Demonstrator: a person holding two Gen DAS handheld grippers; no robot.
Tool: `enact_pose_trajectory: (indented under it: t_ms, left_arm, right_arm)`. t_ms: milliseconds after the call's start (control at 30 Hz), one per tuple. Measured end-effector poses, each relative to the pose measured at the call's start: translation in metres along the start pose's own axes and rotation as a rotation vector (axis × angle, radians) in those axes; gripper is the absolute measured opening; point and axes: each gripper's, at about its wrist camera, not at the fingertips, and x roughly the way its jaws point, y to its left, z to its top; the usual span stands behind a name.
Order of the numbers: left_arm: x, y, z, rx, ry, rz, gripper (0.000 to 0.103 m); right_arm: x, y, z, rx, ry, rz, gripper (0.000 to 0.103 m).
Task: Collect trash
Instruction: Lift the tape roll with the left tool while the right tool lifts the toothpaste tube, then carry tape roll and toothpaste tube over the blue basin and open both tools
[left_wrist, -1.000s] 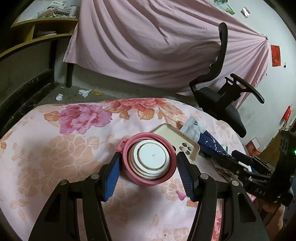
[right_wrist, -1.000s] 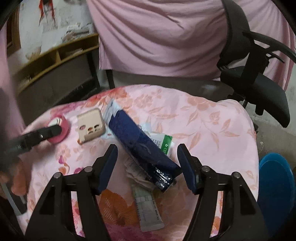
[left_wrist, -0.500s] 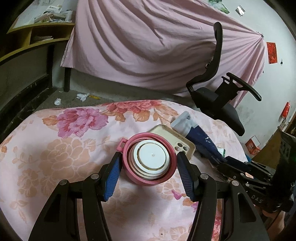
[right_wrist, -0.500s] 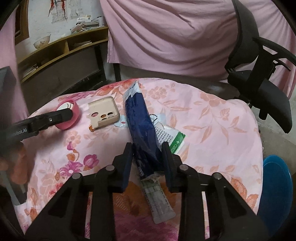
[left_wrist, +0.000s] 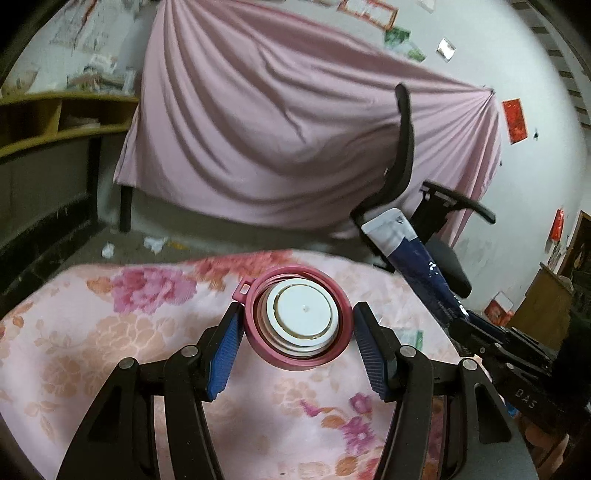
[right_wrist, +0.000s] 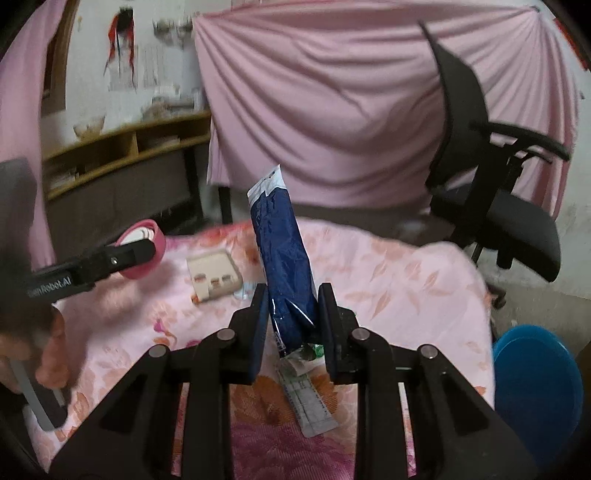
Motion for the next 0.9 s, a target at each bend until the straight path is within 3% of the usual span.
enact_pose_trajectory:
  t_ms: [267,500,667,900]
  left_arm:
    - [-0.02,-0.042,0.0,0.063,-0.144,-0.006,0.054]
    - [-0.036,-0.101,-0.004,0.172,-0.247,-0.045,0.054]
    - [-0.035,-0.137,-0.009,0.243,-0.271,-0.102,0.054]
    - [-0.011,-0.19,-0.005,0.225,-0.196,-0.224,0.054]
  right_arm:
    - [-0.042,-0.007,0.003,0.05,-0.224,-0.084,0.046]
    - [-0.08,-0.03,0.002,0.129,-0.355,-0.191,0.046]
    - [-0.112,-0.059,-0.003,0.173,-0.405,-0.281,0.046]
    - [-0.148,-0.104,-0.018,0.249,-0.412,-0.392,0.046]
